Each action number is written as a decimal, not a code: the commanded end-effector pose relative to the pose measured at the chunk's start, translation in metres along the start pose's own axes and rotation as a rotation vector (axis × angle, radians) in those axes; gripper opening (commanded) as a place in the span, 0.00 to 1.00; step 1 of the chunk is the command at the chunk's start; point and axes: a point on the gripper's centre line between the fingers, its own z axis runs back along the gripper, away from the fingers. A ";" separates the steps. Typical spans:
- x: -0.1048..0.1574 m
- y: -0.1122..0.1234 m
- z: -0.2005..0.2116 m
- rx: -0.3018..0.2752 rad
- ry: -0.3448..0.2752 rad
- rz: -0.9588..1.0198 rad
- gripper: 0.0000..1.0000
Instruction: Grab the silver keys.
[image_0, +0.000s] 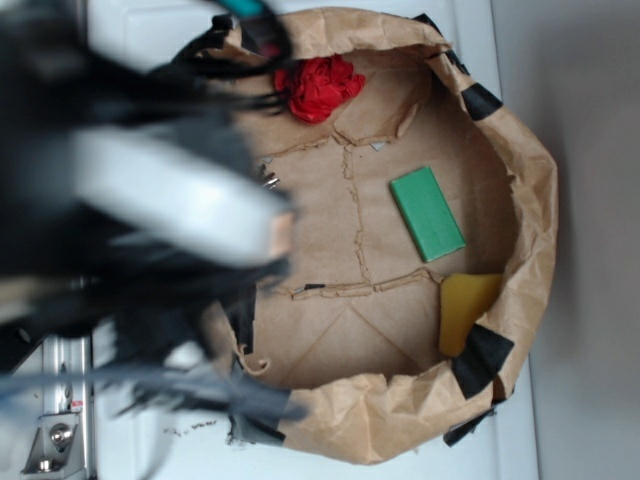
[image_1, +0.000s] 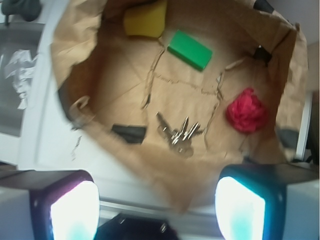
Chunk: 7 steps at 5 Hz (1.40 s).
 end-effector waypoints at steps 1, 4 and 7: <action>0.012 0.044 -0.033 0.002 0.031 0.068 1.00; 0.004 0.028 -0.112 -0.047 0.084 -0.086 1.00; 0.004 0.028 -0.112 -0.047 0.084 -0.086 1.00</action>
